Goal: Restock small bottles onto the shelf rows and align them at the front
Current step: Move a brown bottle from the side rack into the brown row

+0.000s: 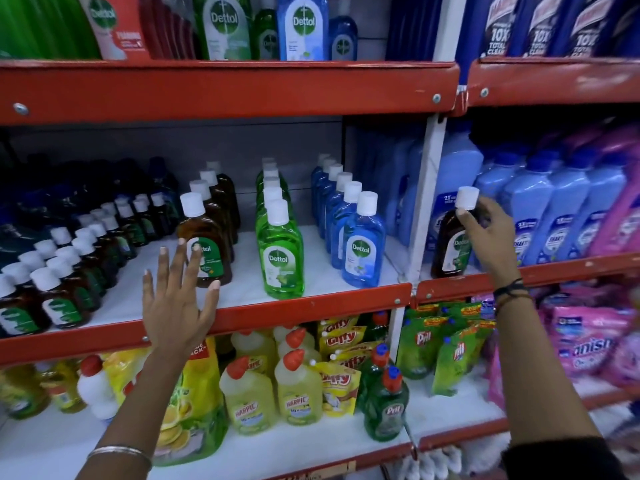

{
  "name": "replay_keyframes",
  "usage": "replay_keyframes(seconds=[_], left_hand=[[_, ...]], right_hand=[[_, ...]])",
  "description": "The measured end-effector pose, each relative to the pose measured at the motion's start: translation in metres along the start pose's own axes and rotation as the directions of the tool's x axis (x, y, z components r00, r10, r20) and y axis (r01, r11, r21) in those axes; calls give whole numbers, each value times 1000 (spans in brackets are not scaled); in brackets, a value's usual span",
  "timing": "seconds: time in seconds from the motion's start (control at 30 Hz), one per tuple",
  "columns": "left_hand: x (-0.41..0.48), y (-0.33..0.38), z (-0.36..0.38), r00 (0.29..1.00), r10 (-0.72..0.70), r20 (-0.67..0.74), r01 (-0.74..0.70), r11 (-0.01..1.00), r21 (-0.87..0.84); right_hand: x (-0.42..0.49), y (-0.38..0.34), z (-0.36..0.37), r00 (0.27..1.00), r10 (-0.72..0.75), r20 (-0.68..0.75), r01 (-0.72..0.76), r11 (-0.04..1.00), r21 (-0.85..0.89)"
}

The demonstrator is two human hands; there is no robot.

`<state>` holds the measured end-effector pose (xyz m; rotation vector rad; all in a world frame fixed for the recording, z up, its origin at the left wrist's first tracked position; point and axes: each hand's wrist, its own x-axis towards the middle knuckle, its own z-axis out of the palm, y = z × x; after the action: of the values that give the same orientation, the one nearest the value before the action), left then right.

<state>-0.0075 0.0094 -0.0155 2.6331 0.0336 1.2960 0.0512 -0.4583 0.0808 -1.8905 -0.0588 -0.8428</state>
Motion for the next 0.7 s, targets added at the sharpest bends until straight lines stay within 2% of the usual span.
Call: replay_keyframes(seconds=[0.1, 0.23, 0.33, 0.47, 0.53, 0.63, 0.7], left_hand=[[0, -1, 1, 1000, -2, 1, 2, 1000, 6], [0, 0, 1, 1000, 1, 5, -1, 1000, -1], [1, -1, 1, 1000, 8, 16, -8, 1000, 8], [1, -1, 1, 1000, 6, 22, -6, 1000, 4], [1, -2, 1, 999, 6, 31, -6, 1000, -3], [1, -5, 1, 998, 29, 49, -29, 1000, -7], [0, -7, 0, 997, 51, 58, -51, 999, -6]], right_hand=[[7, -4, -6, 999, 30, 34, -30, 1000, -1], [5, -9, -6, 998, 56, -27, -57, 998, -36], [-9, -24, 0, 992, 31, -123, -38, 998, -53], [-25, -55, 5, 955, -61, -291, 63, 998, -3], [-32, -75, 7, 938, -99, -331, 95, 995, -28], [-42, -104, 13, 940, -131, -314, 110, 990, -83], [-49, -120, 21, 957, -125, -262, 127, 992, -11]])
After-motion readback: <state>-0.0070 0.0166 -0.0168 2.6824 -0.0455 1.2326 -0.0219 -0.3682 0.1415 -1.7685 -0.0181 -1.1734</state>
